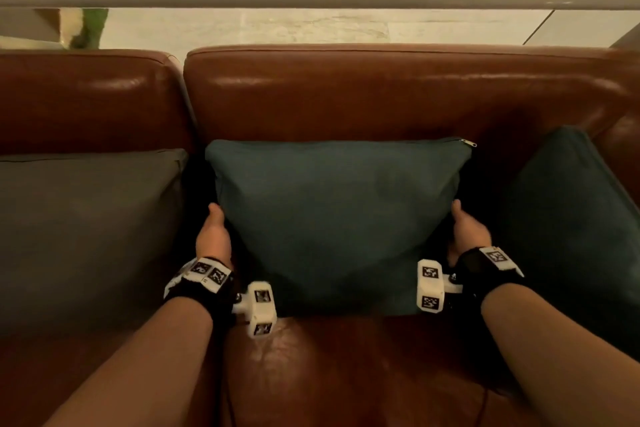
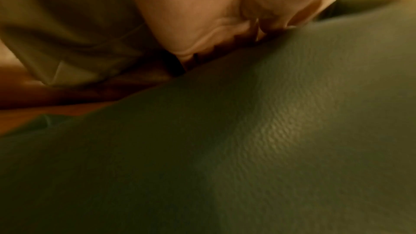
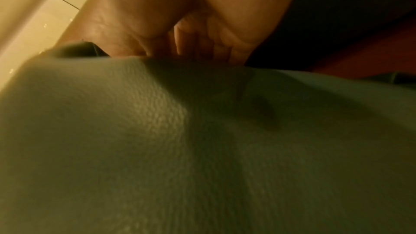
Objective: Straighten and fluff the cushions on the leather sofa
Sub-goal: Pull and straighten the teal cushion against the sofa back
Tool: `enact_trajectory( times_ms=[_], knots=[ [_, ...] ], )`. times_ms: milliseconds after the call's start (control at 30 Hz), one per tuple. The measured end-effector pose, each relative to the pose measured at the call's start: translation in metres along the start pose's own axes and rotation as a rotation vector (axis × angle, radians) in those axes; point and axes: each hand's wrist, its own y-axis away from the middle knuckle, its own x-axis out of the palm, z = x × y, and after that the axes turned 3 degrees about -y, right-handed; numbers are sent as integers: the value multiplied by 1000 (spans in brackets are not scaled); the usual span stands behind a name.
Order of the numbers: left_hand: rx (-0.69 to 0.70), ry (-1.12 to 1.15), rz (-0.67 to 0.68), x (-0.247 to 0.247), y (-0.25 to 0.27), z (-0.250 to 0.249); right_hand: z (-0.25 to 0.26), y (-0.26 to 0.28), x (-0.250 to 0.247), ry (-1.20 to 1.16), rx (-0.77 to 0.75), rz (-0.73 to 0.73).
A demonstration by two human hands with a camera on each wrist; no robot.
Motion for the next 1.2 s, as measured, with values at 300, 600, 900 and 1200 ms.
enact_trajectory(
  times_ms=[300, 600, 900, 1200],
  knots=[
    [-111, 95, -128, -2, 1, -15, 9, 1, -4, -16, 18, -164],
    [-24, 21, -7, -6, 11, 45, -47, 1, -7, 60, 94, -2],
    [-29, -23, -78, -15, -4, 59, -60, -11, -8, 177, 39, -46],
    [-240, -330, 13, -20, -4, 120, -101, -14, -11, 388, 214, -38]
  ],
)
